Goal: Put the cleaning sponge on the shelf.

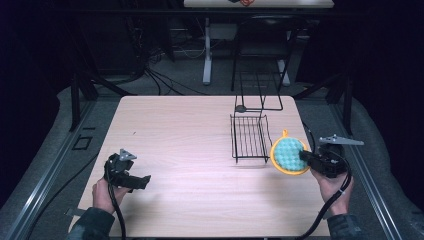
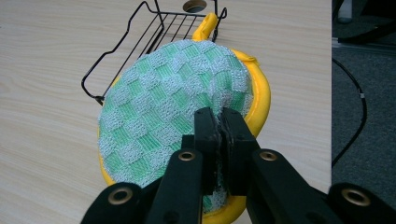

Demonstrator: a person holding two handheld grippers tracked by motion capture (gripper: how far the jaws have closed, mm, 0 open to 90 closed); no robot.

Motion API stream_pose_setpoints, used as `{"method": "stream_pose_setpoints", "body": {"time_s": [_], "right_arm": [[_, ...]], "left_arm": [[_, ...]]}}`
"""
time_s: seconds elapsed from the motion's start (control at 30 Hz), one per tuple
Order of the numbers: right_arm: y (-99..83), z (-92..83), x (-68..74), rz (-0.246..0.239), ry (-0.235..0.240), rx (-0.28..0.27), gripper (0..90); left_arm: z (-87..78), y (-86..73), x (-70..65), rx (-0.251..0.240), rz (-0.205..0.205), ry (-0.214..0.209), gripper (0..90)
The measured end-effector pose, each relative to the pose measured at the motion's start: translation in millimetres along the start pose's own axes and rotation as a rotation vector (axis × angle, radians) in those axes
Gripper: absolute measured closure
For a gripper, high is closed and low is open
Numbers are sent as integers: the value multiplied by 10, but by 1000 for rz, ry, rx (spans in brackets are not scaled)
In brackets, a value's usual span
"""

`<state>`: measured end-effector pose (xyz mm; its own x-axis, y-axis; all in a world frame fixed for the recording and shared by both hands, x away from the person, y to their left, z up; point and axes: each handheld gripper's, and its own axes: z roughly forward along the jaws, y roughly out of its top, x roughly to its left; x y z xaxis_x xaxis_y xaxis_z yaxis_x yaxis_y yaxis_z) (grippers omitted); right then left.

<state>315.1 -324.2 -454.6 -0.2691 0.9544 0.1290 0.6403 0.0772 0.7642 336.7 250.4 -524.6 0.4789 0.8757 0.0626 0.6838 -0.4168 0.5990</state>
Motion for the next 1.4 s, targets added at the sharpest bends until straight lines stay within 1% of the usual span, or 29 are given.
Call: {"method": "stream_pose_setpoints", "body": {"time_s": [0.07,0.13,0.27,0.33,0.6,0.63,0.7,0.87,0.97,1.23,1.33,1.4], "right_arm": [[21,6,20,-13,-12,-2,866],[43,13,41,-19,-9,-7,866],[80,34,89,-34,-14,-10,866],[95,46,110,-43,-17,-12,866],[165,116,183,-41,0,-21,866],[174,132,195,-39,-1,-22,866],[192,164,215,-43,4,-22,866],[229,236,265,-49,11,-20,866],[250,267,279,-49,15,-24,866],[290,331,300,-46,16,-30,865],[301,378,309,-49,17,-29,865],[313,417,323,-42,22,-30,865]], "left_arm": [[1,0,1,-1,0,1,0],[0,0,1,1,1,-1,0],[12,-5,-4,0,-10,-5,0],[5,-1,0,3,-3,-7,0],[14,6,-10,5,0,-14,0],[17,6,-13,6,-6,-16,0],[26,5,-11,3,-4,-11,0],[20,7,-2,5,-6,-21,0],[18,5,0,7,-3,-19,0],[23,-4,-1,3,-9,-15,0],[23,-2,1,8,-4,-20,0],[25,-4,2,6,-10,-18,0]]}}
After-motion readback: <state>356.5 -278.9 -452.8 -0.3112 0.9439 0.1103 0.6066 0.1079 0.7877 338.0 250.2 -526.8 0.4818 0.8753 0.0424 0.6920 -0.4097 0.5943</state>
